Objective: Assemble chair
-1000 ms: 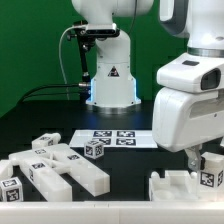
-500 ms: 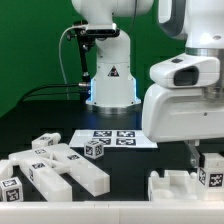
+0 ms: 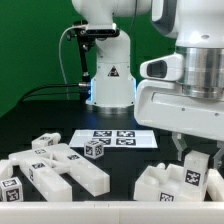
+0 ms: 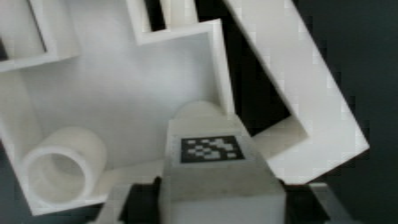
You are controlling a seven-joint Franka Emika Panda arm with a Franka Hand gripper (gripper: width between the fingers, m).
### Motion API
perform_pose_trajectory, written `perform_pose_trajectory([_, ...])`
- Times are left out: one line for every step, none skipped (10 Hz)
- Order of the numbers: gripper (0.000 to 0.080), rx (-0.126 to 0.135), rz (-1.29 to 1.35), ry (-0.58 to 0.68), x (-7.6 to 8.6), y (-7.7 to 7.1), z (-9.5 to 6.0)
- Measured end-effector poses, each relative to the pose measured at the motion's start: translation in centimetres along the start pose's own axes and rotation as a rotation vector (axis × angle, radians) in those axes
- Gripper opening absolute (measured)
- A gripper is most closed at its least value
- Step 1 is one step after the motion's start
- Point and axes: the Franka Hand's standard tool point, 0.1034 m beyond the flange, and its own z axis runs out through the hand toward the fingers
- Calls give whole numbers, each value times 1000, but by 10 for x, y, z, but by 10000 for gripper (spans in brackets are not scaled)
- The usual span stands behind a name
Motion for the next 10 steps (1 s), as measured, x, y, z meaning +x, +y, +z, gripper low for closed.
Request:
perform_pose_trajectory([285,-4,62,3,3,4,0])
perform_pose_trajectory([370,-6,105,3,3,5,1])
perform_pose_trajectory([370,-6,102,2,2,4,1])
perform_pose_trajectory([506,-6,97,2,2,4,1])
perform_pose_trajectory([619,-6,97,2,2,4,2])
perform_pose_trajectory([640,-6,95,2,2,4,2])
perform_pose_trajectory([640,-1,38,5,4,3,-5])
perform_pose_trajectory([648,15,-38,4,8,6,-23])
perform_pose_trajectory([648,30,-51,4,12,15,-33])
perform_pose_trajectory([649,27,-40,0,10,15,-29])
